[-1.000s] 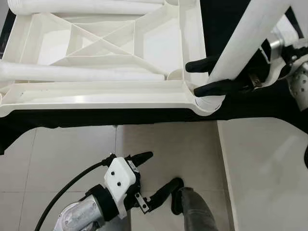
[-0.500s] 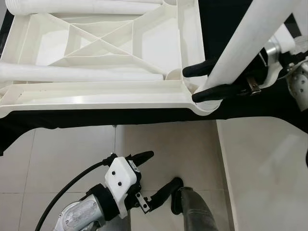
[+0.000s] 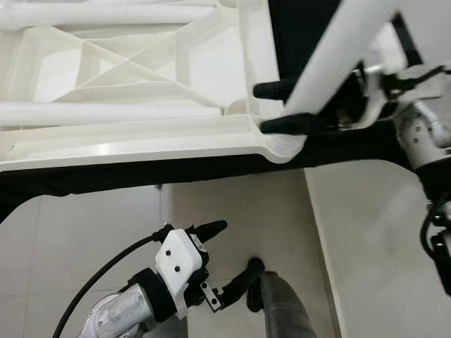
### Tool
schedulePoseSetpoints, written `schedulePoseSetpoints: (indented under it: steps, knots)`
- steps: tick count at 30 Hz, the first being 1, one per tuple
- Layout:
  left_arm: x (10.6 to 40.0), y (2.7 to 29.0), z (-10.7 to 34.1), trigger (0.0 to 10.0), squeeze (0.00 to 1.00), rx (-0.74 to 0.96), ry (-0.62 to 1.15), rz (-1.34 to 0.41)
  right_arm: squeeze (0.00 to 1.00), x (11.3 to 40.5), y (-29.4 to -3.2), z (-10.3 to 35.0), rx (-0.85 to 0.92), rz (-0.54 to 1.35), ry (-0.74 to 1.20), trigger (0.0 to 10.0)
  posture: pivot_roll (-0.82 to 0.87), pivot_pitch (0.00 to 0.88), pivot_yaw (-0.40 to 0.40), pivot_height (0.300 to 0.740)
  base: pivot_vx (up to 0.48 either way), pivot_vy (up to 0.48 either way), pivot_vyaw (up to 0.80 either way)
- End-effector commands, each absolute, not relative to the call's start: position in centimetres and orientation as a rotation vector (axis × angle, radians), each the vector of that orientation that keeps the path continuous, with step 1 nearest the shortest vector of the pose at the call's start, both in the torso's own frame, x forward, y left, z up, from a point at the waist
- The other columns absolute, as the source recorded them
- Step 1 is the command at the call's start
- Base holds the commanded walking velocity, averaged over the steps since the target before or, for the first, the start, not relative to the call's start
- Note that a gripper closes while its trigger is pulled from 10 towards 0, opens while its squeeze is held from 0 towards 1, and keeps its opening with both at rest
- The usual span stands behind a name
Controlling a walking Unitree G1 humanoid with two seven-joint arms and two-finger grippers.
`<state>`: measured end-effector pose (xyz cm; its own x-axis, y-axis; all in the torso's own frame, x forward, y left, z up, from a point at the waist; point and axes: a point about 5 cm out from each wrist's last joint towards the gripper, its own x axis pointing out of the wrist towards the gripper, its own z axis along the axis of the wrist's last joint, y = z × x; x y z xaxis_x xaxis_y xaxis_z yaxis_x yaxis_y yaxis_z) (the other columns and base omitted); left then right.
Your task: Building children table
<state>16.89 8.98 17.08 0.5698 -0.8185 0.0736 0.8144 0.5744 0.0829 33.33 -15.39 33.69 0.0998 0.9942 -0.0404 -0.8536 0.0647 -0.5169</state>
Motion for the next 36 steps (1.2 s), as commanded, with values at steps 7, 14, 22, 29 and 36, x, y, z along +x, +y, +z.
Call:
schedulePoseSetpoints:
  steps: [7, 14, 22, 29, 36]
  knots:
    - [16.6, 8.7, 16.2, 10.0, 0.00, 0.033, -0.079, -0.960, 0.00, 37.2, -16.6, 29.1, -0.519, 0.902, -0.128, 10.0, 0.09, 0.479, 0.012, 0.740, 0.000, 0.000, 0.00]
    - [16.8, 8.6, 16.2, 10.0, 0.00, 0.031, -0.085, -0.954, 0.00, 37.5, -15.5, 28.2, -0.450, 0.636, -0.136, 10.0, 0.08, 0.480, 0.002, 0.740, 0.000, 0.000, 0.00]
    - [17.1, 8.7, 16.1, 10.0, 0.00, 0.028, -0.087, -0.950, 0.00, 37.1, -13.5, 26.6, -0.318, 0.494, -0.093, 10.0, 0.06, 0.471, -0.007, 0.740, 0.000, 0.000, 0.00]
    - [17.3, 8.6, 16.0, 10.0, 0.00, 0.029, -0.092, -0.941, 0.00, 37.9, -14.4, 27.2, -0.209, 0.363, -0.079, 10.0, 0.06, 0.467, -0.016, 0.740, 0.000, 0.000, 0.00]
    - [17.4, 8.6, 15.9, 10.0, 0.00, 0.031, -0.093, -0.941, 0.00, 38.1, -14.8, 28.3, -0.163, 0.289, -0.055, 10.0, 0.06, 0.464, -0.018, 0.740, 0.000, 0.000, 0.00]
